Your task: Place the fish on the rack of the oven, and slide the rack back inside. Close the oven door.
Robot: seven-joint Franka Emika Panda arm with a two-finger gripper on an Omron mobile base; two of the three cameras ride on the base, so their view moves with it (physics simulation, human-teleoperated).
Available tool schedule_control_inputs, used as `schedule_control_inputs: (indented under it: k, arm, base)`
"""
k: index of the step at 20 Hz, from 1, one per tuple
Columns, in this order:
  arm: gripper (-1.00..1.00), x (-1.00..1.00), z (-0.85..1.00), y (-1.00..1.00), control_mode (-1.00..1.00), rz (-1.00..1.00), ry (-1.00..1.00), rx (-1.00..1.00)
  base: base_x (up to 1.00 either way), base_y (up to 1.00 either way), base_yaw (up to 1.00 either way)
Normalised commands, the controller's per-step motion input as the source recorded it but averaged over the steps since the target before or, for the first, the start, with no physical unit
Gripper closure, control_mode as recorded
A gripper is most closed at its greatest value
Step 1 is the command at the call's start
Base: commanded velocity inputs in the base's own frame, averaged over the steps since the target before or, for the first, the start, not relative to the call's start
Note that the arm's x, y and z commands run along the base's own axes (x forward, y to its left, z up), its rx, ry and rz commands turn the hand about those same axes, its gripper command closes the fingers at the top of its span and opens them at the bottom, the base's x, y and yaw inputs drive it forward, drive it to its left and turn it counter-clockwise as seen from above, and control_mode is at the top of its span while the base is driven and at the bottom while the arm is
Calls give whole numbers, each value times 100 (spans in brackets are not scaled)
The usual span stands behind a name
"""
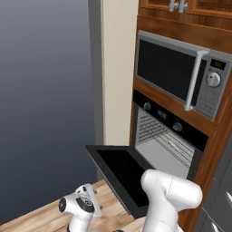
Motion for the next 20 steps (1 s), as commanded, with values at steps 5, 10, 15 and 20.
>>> schedule_control_inputs:
  k: [5, 10, 15, 20]
  arm:
    - [-100, 5, -26, -46, -100, 0, -1, -1]
    - [-100, 9, -40, -34, -100, 0, 0, -1]
    - [-100, 23, -32, -37, -100, 0, 0, 0]
    - [-100, 30, -36, -45, -100, 0, 0, -1]
  base:
    - [0, 0, 0]
    - [0, 0, 0]
    - [0, 0, 0]
    - [0, 0, 0]
